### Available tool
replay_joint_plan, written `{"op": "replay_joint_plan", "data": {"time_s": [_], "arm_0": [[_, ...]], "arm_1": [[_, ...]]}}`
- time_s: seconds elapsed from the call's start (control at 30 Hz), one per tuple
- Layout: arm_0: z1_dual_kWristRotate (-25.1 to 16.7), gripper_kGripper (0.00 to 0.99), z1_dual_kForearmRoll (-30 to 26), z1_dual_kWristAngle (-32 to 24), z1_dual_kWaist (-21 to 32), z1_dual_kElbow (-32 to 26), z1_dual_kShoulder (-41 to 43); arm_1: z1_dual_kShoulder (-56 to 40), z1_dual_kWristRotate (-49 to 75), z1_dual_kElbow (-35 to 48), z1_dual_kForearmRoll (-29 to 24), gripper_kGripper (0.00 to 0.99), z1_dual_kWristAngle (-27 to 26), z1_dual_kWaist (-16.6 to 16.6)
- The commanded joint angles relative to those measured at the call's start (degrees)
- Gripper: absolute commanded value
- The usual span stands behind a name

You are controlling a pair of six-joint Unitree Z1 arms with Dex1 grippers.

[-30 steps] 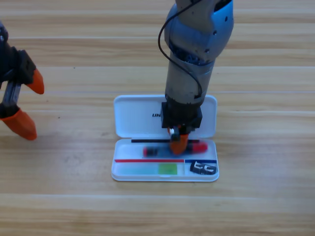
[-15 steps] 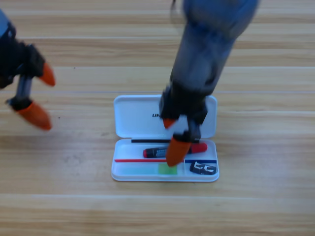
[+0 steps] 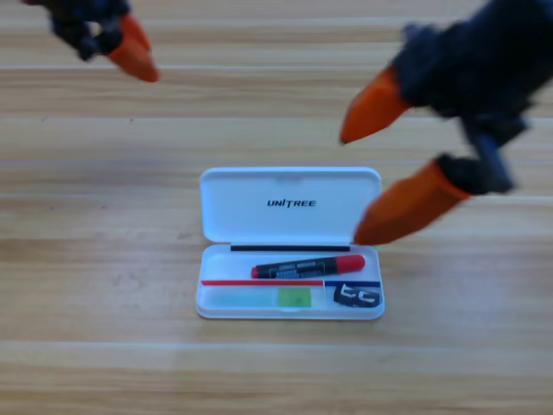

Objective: Clean up eraser and pencils

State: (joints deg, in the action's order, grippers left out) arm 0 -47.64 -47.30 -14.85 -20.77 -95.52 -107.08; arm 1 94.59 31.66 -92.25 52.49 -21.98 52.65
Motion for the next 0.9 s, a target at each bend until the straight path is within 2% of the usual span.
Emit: {"op": "replay_joint_plan", "data": {"time_s": [0.03,0.13,0.37,0.53,0.67,0.8,0.9], "arm_0": [[0.0,0.0,3.35,-8.36,2.49,-1.07,-11.22],[-0.17,0.0,4.5,-12.22,2.49,-1.25,-15.09],[-1.14,0.0,3.35,-18.46,2.49,-3.71,-23.08],[-1.23,0.0,-3.5,-20.66,2.4,-11.01,-29.41],[-1.23,0.0,-4.29,-22.07,2.4,-11.8,-30.99],[-2.72,0.0,-9.04,-23.91,2.4,-15.49,-33.81],[-3.25,0.0,-10.45,-25.23,2.4,-16.28,-34.77]], "arm_1": [[-11.01,-2.39,8.4,-5.99,0.973,-2.54,0.88],[-12.59,-3.01,11.3,-7.75,0.974,-2.89,0.88],[-14.09,-2.92,12.71,-8.01,0.974,-3.33,0.88],[-16.11,-3.09,13.32,-8.19,0.974,-4.21,0.88],[-16.72,-3.01,14.2,-8.54,0.974,-4.91,0.88],[-16.72,-3.09,14.47,-8.98,0.974,-5.09,0.88],[-16.55,-3.09,14.64,-9.07,0.974,-5.53,0.88]]}}
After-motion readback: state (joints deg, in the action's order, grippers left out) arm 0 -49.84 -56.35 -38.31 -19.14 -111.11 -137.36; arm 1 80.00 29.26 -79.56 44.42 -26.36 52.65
